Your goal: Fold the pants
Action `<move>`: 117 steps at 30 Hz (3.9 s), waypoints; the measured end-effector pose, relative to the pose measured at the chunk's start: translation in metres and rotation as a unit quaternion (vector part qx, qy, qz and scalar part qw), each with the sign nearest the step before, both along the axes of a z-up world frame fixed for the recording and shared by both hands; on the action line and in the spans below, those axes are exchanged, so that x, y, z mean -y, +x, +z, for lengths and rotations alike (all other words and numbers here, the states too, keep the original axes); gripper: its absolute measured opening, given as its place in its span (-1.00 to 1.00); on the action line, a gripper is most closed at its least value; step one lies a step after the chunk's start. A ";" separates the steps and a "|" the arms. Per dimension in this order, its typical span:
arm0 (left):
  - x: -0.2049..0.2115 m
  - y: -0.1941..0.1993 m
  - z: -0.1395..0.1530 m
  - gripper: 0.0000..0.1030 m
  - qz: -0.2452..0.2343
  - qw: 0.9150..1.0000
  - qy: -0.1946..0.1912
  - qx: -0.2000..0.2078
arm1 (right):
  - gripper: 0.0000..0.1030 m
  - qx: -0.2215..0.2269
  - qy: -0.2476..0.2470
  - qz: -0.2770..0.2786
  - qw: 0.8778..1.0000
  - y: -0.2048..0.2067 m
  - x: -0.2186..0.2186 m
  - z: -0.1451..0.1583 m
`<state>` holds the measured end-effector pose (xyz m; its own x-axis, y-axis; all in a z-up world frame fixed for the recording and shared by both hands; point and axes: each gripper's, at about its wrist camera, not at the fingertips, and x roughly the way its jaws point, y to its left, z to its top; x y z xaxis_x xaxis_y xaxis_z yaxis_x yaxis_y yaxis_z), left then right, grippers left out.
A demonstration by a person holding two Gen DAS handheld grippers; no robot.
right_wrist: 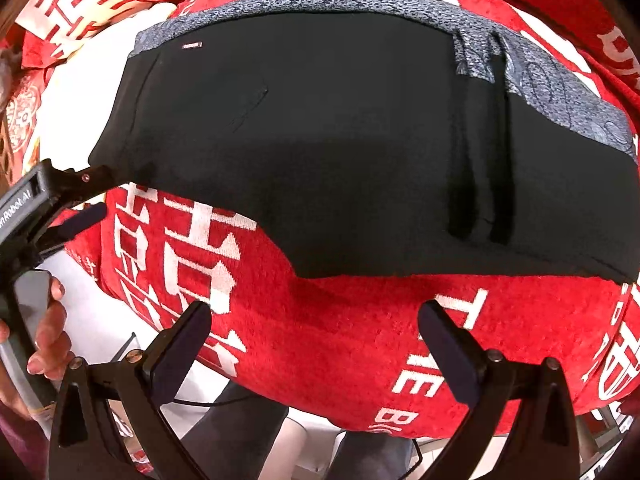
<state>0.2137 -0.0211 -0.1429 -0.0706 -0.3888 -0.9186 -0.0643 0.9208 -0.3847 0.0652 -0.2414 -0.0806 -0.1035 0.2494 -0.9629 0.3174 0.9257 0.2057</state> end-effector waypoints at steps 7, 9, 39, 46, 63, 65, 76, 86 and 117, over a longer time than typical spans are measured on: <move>-0.025 0.008 -0.007 0.99 0.025 0.997 -0.072 0.005 | 0.99 0.005 0.011 -0.002 1.000 0.002 -0.002 -0.002; -0.028 0.012 -0.014 0.99 0.040 0.995 -0.095 0.003 | 0.99 0.006 0.014 -0.003 1.000 0.002 -0.003 -0.004; -0.051 0.042 -0.042 0.99 0.124 0.966 -0.213 0.080 | 0.99 0.078 0.012 -0.020 0.997 0.032 0.005 0.007; -0.014 0.043 -0.019 -0.16 0.026 0.990 -0.033 0.131 | 0.99 0.098 0.003 -0.008 0.995 0.055 0.005 0.014; 0.076 -0.007 0.028 -0.26 -0.254 0.875 0.205 0.356 | 1.00 0.047 0.115 0.198 0.972 0.248 -0.100 0.054; 0.077 -0.007 0.029 -0.26 -0.256 0.874 0.208 0.359 | 1.00 0.023 0.107 0.220 0.969 0.257 -0.121 0.042; 0.078 -0.015 0.045 -0.26 -0.250 0.877 0.189 0.363 | -0.63 -0.045 0.092 0.224 0.969 0.261 -0.144 -0.001; 0.121 -0.044 0.125 -0.26 -0.247 0.859 0.137 0.427 | -0.63 0.097 0.207 0.099 0.968 0.206 -0.034 0.080; 0.415 -0.222 0.064 -0.13 -0.494 0.773 0.100 0.386 | -0.63 0.198 0.220 -0.246 0.923 -0.107 0.343 0.008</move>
